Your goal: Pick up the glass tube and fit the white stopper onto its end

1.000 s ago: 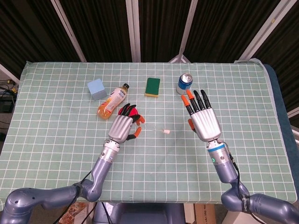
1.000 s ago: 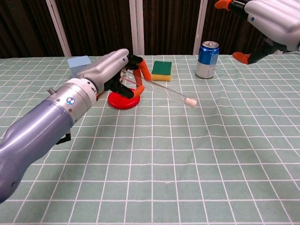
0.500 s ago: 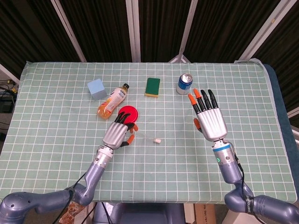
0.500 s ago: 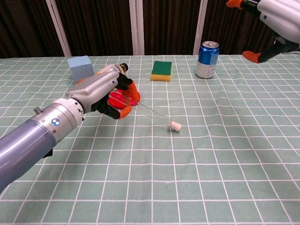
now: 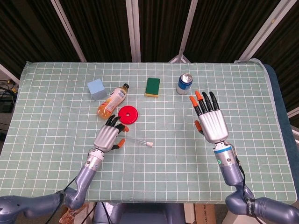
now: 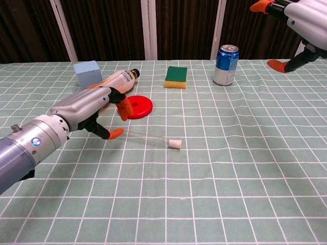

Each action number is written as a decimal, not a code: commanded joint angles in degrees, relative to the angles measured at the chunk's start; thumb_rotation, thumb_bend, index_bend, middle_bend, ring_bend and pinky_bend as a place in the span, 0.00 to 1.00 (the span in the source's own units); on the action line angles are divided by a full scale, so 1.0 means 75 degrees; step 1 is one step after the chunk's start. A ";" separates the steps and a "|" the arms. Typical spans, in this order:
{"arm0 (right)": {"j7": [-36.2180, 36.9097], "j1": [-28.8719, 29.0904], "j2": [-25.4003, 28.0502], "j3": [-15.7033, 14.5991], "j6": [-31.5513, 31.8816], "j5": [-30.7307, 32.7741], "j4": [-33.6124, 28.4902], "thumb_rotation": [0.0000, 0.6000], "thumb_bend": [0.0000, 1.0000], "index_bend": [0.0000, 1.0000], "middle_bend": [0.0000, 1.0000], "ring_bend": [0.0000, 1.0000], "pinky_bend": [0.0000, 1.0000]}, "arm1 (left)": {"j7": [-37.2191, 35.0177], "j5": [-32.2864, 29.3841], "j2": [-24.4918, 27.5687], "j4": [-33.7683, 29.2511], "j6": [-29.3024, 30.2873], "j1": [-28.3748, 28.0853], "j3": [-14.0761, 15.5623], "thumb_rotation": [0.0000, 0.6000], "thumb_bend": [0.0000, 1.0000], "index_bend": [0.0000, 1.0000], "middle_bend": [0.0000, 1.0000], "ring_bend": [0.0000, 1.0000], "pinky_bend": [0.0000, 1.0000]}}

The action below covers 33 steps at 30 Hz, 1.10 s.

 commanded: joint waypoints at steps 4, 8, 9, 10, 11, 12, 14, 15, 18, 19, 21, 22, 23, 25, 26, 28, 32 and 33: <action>-0.0012 -0.0123 0.0052 -0.0061 0.0072 0.0029 -0.0128 1.00 0.39 0.00 0.00 0.00 0.00 | 0.0591 -0.0383 0.0585 -0.0777 0.0035 0.0342 0.0041 1.00 0.36 0.28 0.30 0.07 0.00; 0.0033 -0.0280 0.0120 -0.0130 0.0156 0.0086 -0.0332 1.00 0.39 0.00 0.00 0.00 0.00 | 0.0836 -0.0654 0.1053 -0.1403 0.0001 0.0513 0.0032 1.00 0.33 0.22 0.25 0.05 0.00; 0.0084 -0.0352 0.0159 -0.0157 0.0202 0.0105 -0.0430 1.00 0.39 0.00 0.00 0.00 0.00 | 0.0864 -0.0673 0.1202 -0.1581 0.0019 0.0560 0.0038 1.00 0.32 0.21 0.24 0.04 0.00; 0.0139 -0.0432 0.0217 -0.0187 0.0241 0.0132 -0.0541 1.00 0.39 0.00 0.00 0.00 0.00 | 0.0870 -0.0667 0.1370 -0.1757 0.0078 0.0621 0.0041 1.00 0.29 0.20 0.23 0.03 0.00; 0.0206 -0.0520 0.0296 -0.0223 0.0279 0.0158 -0.0674 1.00 0.39 0.00 0.00 0.00 0.00 | 0.0859 -0.0647 0.1536 -0.1931 0.0136 0.0682 0.0049 1.00 0.27 0.18 0.21 0.02 0.00; 0.0274 -0.0628 0.0395 -0.0261 0.0329 0.0203 -0.0816 1.00 0.38 0.00 0.00 0.00 0.00 | 0.0829 -0.0620 0.1728 -0.2119 0.0222 0.0765 0.0060 1.00 0.25 0.17 0.19 0.02 0.00; 0.0403 -0.0864 0.0646 -0.0363 0.0377 0.0353 -0.1165 1.00 0.35 0.00 0.00 0.00 0.00 | 0.0758 -0.0537 0.2147 -0.2488 0.0398 0.0945 0.0113 1.00 0.21 0.15 0.16 0.01 0.00; 0.0476 -0.0976 0.0761 -0.0407 0.0380 0.0470 -0.1330 1.00 0.33 0.00 0.00 0.00 0.00 | 0.0727 -0.0493 0.2295 -0.2609 0.0457 0.1008 0.0142 1.00 0.19 0.13 0.14 0.00 0.00; 0.0711 -0.1428 0.1418 -0.0605 0.0250 0.1113 -0.2185 1.00 0.31 0.00 0.00 0.00 0.00 | 0.0510 -0.0180 0.3030 -0.3092 0.0789 0.1354 0.0351 1.00 0.15 0.09 0.09 0.00 0.00; 0.0901 -0.1597 0.1665 -0.0672 0.0218 0.1315 -0.2472 1.00 0.31 0.00 0.00 0.00 0.00 | 0.0438 -0.0033 0.3287 -0.3225 0.0921 0.1485 0.0452 1.00 0.14 0.07 0.07 0.00 0.00; 0.1203 -0.1864 0.2071 -0.0815 0.0222 0.1446 -0.2780 1.00 0.31 0.00 0.00 0.00 0.00 | 0.0257 0.0249 0.3712 -0.3401 0.1193 0.1738 0.0646 1.00 0.13 0.06 0.03 0.00 0.00; 0.1359 -0.2008 0.2273 -0.0920 0.0261 0.1390 -0.2849 1.00 0.31 0.00 0.00 0.00 0.00 | 0.0128 0.0408 0.3954 -0.3469 0.1371 0.1907 0.0768 1.00 0.12 0.04 0.01 0.00 0.00; 0.1529 -0.2182 0.2448 -0.1044 0.0355 0.1290 -0.2845 1.00 0.31 0.00 0.00 0.00 0.00 | -0.0005 0.0586 0.4183 -0.3510 0.1543 0.2072 0.0904 1.00 0.12 0.03 0.00 0.00 0.00; 0.1855 -0.2490 0.2677 -0.1271 0.0532 0.1091 -0.2753 1.00 0.31 0.00 0.00 0.00 0.00 | -0.0212 0.0827 0.4566 -0.3527 0.1831 0.2381 0.1155 1.00 0.11 0.01 0.00 0.00 0.00; 0.2005 -0.2609 0.2753 -0.1363 0.0605 0.0981 -0.2695 1.00 0.31 0.00 0.00 0.00 0.00 | -0.0311 0.0917 0.4722 -0.3529 0.1962 0.2523 0.1266 1.00 0.11 0.00 0.00 0.00 0.00; 0.2487 -0.2981 0.2919 -0.1594 0.0888 0.0691 -0.2437 1.00 0.31 0.00 0.00 0.00 0.00 | -0.0653 0.1159 0.5081 -0.3515 0.2323 0.2908 0.1539 1.00 0.10 0.00 0.00 0.00 0.00; 0.3127 -0.3498 0.3001 -0.1852 0.1352 0.0278 -0.1913 1.00 0.31 0.00 0.00 0.00 0.00 | -0.1290 0.1394 0.5383 -0.3251 0.2989 0.3581 0.1846 1.00 0.10 0.00 0.00 0.00 0.00; 0.3253 -0.3601 0.3003 -0.1890 0.1469 0.0164 -0.1781 1.00 0.31 0.00 0.00 0.00 0.00 | -0.1462 0.1400 0.5424 -0.3151 0.3142 0.3747 0.1888 1.00 0.10 0.00 0.00 0.00 0.00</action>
